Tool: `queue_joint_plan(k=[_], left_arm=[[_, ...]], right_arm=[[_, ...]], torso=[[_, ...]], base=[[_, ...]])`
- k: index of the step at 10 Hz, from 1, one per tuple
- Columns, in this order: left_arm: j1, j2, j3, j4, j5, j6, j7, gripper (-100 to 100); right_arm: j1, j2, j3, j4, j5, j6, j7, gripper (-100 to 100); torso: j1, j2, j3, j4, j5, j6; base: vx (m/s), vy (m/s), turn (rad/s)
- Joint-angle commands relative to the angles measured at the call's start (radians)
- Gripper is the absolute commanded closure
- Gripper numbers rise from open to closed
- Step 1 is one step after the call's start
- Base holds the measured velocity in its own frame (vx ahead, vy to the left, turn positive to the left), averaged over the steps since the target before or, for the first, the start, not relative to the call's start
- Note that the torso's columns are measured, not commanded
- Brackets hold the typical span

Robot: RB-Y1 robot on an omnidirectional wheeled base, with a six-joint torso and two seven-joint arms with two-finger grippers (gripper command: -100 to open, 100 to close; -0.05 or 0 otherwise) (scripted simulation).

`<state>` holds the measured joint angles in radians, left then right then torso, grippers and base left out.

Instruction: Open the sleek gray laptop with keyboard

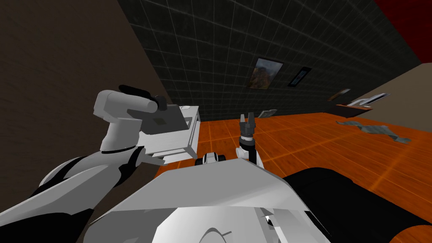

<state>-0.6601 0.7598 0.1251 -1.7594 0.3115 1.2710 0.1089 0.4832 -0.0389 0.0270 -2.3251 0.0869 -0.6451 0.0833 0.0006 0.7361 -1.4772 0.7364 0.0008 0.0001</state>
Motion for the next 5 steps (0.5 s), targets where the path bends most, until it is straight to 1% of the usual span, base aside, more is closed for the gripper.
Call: queue_joint_plan(k=[1, 2, 4, 5], left_arm=[[-0.052, -0.026, 0.002, 0.069, -0.035, -0.037, -0.047, 100], [-0.078, -0.026, 0.002, 0.096, -0.035, -0.037, -0.052, 100], [-0.130, -0.026, 0.002, 0.145, -0.035, -0.037, -0.052, 100], [-0.135, -0.026, 0.002, 0.173, -0.035, -0.037, -0.052, 100]], right_arm=[[0.000, 0.000, 0.000, 0.000, 0.000, 0.000, 0.000, 0], [0.000, 0.000, 0.000, 0.000, 0.000, 0.000, 0.000, 0], [0.000, 0.000, 0.000, 0.000, 0.000, 0.000, 0.000, 0], [0.000, 0.000, 0.000, 0.000, 0.000, 0.000, 0.000, 0]], torso=[[0.002, -0.002, -0.001, -0.002, 0.002, 0.000], [0.003, 0.000, 0.000, 0.000, 0.001, 0.001], [0.000, 0.001, 0.001, 0.002, 0.000, -0.001], [-0.002, 0.000, 0.000, 0.001, -0.001, 0.000]], base=[[-0.062, 0.020, -0.140], [-0.071, 0.032, -0.092], [-0.016, 0.016, 0.013], [0.009, 0.001, 0.001]])
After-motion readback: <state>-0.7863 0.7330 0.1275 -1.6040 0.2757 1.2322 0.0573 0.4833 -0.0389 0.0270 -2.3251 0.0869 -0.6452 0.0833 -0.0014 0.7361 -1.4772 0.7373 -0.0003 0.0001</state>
